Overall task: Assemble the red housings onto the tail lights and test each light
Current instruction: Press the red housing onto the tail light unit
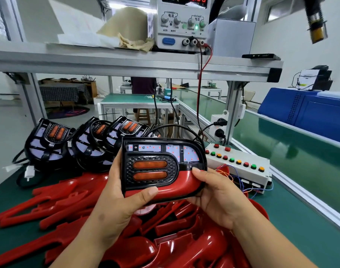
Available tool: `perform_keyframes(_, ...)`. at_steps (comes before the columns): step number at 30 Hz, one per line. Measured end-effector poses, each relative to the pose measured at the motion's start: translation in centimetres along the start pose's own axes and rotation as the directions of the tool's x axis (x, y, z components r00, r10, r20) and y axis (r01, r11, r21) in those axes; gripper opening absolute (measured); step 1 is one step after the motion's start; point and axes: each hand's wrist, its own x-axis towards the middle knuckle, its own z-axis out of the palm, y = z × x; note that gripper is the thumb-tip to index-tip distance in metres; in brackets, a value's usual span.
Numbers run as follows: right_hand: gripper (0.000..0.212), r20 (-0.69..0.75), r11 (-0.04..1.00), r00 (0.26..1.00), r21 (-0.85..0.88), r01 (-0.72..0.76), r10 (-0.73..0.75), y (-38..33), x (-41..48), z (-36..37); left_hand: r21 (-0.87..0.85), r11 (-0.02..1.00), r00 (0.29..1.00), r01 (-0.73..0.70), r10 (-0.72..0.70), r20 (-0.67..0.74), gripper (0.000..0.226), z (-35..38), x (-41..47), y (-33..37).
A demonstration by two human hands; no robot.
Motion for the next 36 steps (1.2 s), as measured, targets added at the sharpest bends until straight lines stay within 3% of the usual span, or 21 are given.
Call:
perform_keyframes(7, 0.048, 0.034, 0.998, 0.998, 0.024, 0.055, -0.056, -0.4, 0.0, -0.4, -0.114, 0.976, 0.982, 0.183, -0.176, 0.066, 0.062, -0.4, 0.0, 0.1)
perform_keyframes(12, 0.038, 0.063, 0.998, 0.996, -0.003, 0.066, -0.066, -0.6, -0.1, -0.6, -0.173, 0.947, 0.948, 0.271, -0.232, 0.22, 0.069, -1.4, -0.2, 1.1)
perform_keyframes(17, 0.031, 0.065, 0.997, 0.995, 0.001, 0.073, -0.073, -0.6, -0.1, -0.5, -0.146, 0.963, 0.97, 0.227, -0.21, 0.124, 0.066, -0.9, -0.2, 0.8)
perform_keyframes(22, 0.032, 0.064, 0.998, 0.996, 0.028, 0.059, -0.061, -0.6, 0.0, -0.7, -0.13, 0.969, 0.971, 0.21, -0.192, 0.144, 0.056, -0.9, -0.1, 0.7)
perform_keyframes(32, 0.047, -0.001, 0.995, 0.996, -0.041, 0.094, -0.094, -0.7, 0.1, -0.8, -0.158, 0.967, 0.977, 0.199, -0.183, 0.114, 0.047, -0.7, 0.2, 0.5)
perform_keyframes(36, 0.053, -0.025, 0.995, 0.995, -0.031, 0.094, -0.095, -0.7, 0.1, -0.6, -0.165, 0.964, 0.976, 0.209, -0.195, 0.098, 0.058, -0.5, 0.2, 0.3)
